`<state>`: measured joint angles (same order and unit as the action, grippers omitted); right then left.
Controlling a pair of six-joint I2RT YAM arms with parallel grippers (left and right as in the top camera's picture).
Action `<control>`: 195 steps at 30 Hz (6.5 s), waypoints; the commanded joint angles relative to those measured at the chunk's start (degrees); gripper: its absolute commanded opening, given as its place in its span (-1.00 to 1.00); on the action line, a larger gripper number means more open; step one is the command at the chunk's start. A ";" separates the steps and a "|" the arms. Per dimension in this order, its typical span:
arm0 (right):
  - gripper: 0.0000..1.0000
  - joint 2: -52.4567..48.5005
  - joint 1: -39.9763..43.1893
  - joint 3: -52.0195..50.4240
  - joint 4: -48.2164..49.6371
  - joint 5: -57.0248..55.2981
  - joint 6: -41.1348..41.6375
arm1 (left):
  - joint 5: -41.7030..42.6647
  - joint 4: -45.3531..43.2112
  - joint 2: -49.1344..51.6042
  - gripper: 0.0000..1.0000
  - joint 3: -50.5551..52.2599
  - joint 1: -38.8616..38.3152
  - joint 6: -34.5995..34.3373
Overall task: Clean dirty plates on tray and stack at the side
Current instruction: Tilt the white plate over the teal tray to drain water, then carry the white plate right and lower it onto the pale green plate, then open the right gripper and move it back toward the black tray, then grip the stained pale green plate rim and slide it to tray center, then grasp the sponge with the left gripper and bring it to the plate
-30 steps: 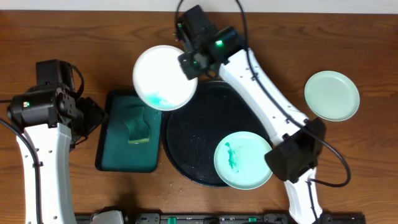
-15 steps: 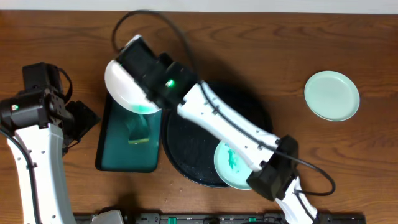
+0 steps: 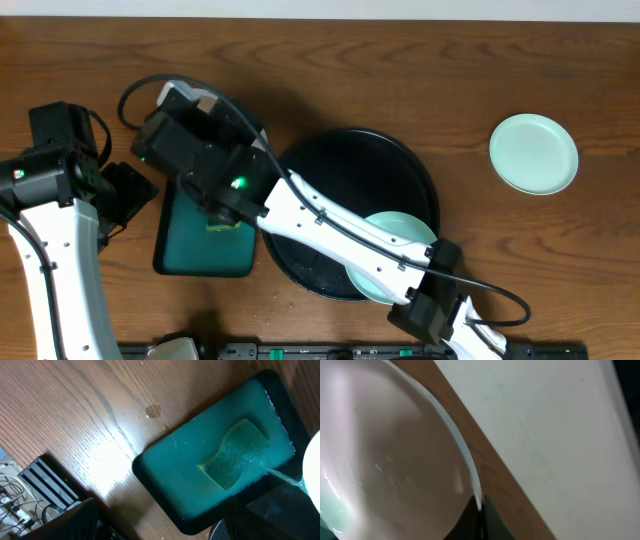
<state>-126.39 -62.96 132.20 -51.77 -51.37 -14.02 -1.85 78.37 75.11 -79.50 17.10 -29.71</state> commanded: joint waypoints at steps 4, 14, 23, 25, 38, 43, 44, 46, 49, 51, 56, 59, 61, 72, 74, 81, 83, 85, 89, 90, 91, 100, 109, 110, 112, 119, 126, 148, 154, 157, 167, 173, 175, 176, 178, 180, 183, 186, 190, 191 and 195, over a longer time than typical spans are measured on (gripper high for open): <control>-0.98 -0.31 -1.66 1.57 0.15 -10.56 -3.04 | -0.09 -0.20 -0.31 0.63 -1.05 0.35 0.98; -0.98 -0.31 -2.54 1.57 0.17 -13.07 -3.61 | -0.09 -0.17 -0.31 0.63 -1.05 0.35 0.98; -0.98 -0.31 4.92 -0.81 -13.64 25.99 24.83 | -0.09 -0.20 -0.26 0.63 -1.03 0.35 0.98; -0.98 -0.31 8.59 -1.90 -13.53 36.96 28.76 | -0.09 -0.44 -0.22 0.63 -1.03 0.35 1.01; -0.97 -0.15 39.17 -1.81 -21.05 71.21 34.14 | 0.37 -1.14 4.13 0.63 1.18 0.17 1.01; -0.98 -0.15 53.05 -1.84 -30.34 65.22 30.10 | 3.45 -1.68 7.34 0.63 1.75 0.15 1.84; -0.97 -0.15 55.52 -1.84 -31.89 64.11 29.92 | 4.44 -1.86 8.04 0.63 1.75 0.17 2.69; -0.97 -0.15 60.85 -1.88 -34.45 63.36 28.20 | 5.99 -2.19 9.09 0.63 1.75 -0.02 3.85; -0.98 -0.15 68.59 -1.88 -36.76 63.41 26.71 | 6.14 -3.13 10.12 0.63 1.75 -1.46 4.24; -0.97 -0.15 74.07 -2.03 -37.20 63.45 26.60 | 6.14 -4.17 10.27 0.63 1.75 -3.28 4.22; -0.97 -0.17 84.76 -3.61 -36.76 63.45 26.58 | 5.66 -6.75 10.27 0.63 1.77 -9.03 4.17; -0.98 -0.17 90.79 -6.64 -35.32 63.80 25.97 | 5.42 -8.20 10.29 0.63 1.77 -12.13 4.17; -0.97 -0.17 94.16 -9.55 -33.16 65.00 25.03 | 5.42 -8.90 10.29 0.63 1.77 -13.64 4.11; -0.98 -0.17 102.40 -28.15 -20.20 68.26 25.09 | 5.44 -9.77 10.29 0.63 1.77 -16.24 3.74; -0.89 -0.17 101.81 -29.51 -18.84 70.07 24.17 | 5.49 -9.70 10.29 0.63 1.77 -16.24 3.72; -0.40 1.27 98.68 -26.86 -18.51 82.38 16.02 | 5.49 -9.70 10.29 0.63 1.77 -16.24 3.74; -0.38 3.34 97.50 -25.24 -19.30 82.51 15.39 | 5.49 -9.70 10.29 0.63 1.77 -16.24 3.74; -0.42 5.92 96.26 -24.28 -19.80 82.55 15.43 | 5.49 -9.70 10.29 0.63 1.77 -16.24 3.74; -0.50 11.78 91.86 -24.22 -21.20 82.55 13.14 | 5.49 -9.70 10.29 0.63 1.77 -16.24 3.74; -0.49 12.98 90.29 -24.22 -22.03 82.53 11.72 | 5.49 -9.70 10.29 0.63 1.77 -16.24 3.76; -0.48 14.10 88.63 -24.22 -23.08 82.49 10.14 | 5.49 -9.73 10.29 0.63 1.77 -16.24 3.76; -0.53 17.84 67.10 -25.88 -32.09 65.61 16.74 | 5.49 -9.92 10.29 0.64 1.77 -16.24 3.78; -0.60 26.40 51.28 -45.55 -25.00 58.27 29.97 | 5.49 -9.94 10.29 0.63 1.77 -16.24 3.80; -0.60 28.33 50.01 -48.15 -24.65 58.25 31.36 | 5.46 -9.97 10.29 0.63 1.77 -16.24 3.82; -0.58 31.89 48.11 -52.26 -24.74 57.99 33.86 | 5.46 -10.08 10.29 0.63 1.77 -16.24 4.04; -0.50 46.03 44.61 -62.51 -29.77 50.03 49.59 | 5.46 -10.19 10.29 0.63 1.77 -16.24 4.20; -0.29 58.25 44.11 -77.13 -26.53 51.39 56.94 | 5.49 -10.86 10.29 0.63 1.77 -16.24 4.17; -0.98 55.67 44.11 -100.19 8.15 59.87 61.46 | 5.49 -10.82 10.29 0.63 1.77 -16.24 4.20; -0.98 55.63 44.11 -96.37 10.93 61.31 51.21 | 5.49 -11.04 10.29 0.63 1.77 -16.24 4.22; -0.97 54.62 44.30 -94.92 15.89 62.77 47.80 | 5.49 -12.09 10.36 0.61 1.95 -16.24 4.22; -0.97 38.75 45.07 -89.48 24.04 66.84 44.48 | 5.49 -12.04 12.68 0.32 4.33 -16.24 4.85; -0.98 33.46 45.09 -83.65 24.20 65.33 42.36 | 5.51 -12.39 15.56 0.20 8.11 -16.31 4.85; -0.98 33.38 45.09 -82.16 24.06 65.16 42.21 | 5.53 -12.81 16.52 0.17 9.25 -16.52 4.85; -0.97 33.38 45.09 -81.48 24.09 65.00 42.21 | 5.53 -13.33 17.05 0.16 9.86 -16.83 4.85; -0.97 33.38 45.09 -80.30 23.89 64.96 42.21 | 5.53 -14.91 17.86 0.17 10.91 -17.70 4.85; -0.98 33.38 45.09 -79.87 23.89 64.96 42.23 | 5.55 -16.63 19.04 0.17 11.52 -19.08 4.83; -0.98 33.38 45.09 -79.80 23.34 64.94 42.21 | 6.54 -18.93 21.70 0.17 11.58 -21.79 4.79; -0.98 33.38 45.07 -79.80 22.60 64.94 42.23 | 6.78 -20.76 25.05 0.07 11.58 -24.00 3.41; -0.97 32.63 44.87 -79.87 22.08 64.94 42.18 | 6.56 -22.10 29.66 -0.06 11.58 -24.50 1.09; -0.97 32.11 44.87 -79.87 22.05 64.92 42.18 | 6.16 -22.16 30.18 -0.07 11.58 -24.33 1.09; -0.98 29.14 44.87 -79.87 22.49 64.94 42.18 | 3.63 -22.21 30.34 -0.06 11.56 -23.85 0.72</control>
<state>-94.24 -17.72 51.57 -29.54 13.47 29.04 4.32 56.10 105.62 -68.42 -7.31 -27.64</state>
